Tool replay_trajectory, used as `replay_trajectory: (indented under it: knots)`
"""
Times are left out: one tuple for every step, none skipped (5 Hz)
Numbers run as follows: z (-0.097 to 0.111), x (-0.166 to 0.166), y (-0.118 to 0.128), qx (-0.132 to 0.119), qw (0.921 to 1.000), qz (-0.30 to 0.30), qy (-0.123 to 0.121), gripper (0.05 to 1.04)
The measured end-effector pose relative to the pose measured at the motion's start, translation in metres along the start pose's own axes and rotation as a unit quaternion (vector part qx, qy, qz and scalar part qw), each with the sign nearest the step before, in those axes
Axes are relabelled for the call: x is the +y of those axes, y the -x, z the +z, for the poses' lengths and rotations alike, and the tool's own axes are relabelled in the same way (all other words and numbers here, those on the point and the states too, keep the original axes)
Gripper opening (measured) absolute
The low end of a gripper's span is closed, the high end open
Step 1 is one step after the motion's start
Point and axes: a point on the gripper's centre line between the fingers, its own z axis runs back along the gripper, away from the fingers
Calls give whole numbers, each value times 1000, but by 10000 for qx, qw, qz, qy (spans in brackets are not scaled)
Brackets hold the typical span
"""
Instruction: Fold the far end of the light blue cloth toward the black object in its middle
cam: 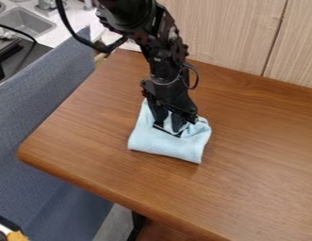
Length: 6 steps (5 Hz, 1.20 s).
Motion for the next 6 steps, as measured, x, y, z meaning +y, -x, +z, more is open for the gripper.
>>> replay_trajectory:
  knots:
    - [8, -6, -8, -43, 9999, -107, -30, 992]
    - [17, -7, -14, -136, 9997, -187, -33, 1003]
    - [22, -10, -18, -155, 9997, -197, 40, 999]
    - [42, -9, -28, -264, 9993, -238, 65, 999]
    - [75, -11, -40, -515, 9983, -218, 138, 999]
    - [88, -12, -41, -555, 9981, -217, 143, 999]
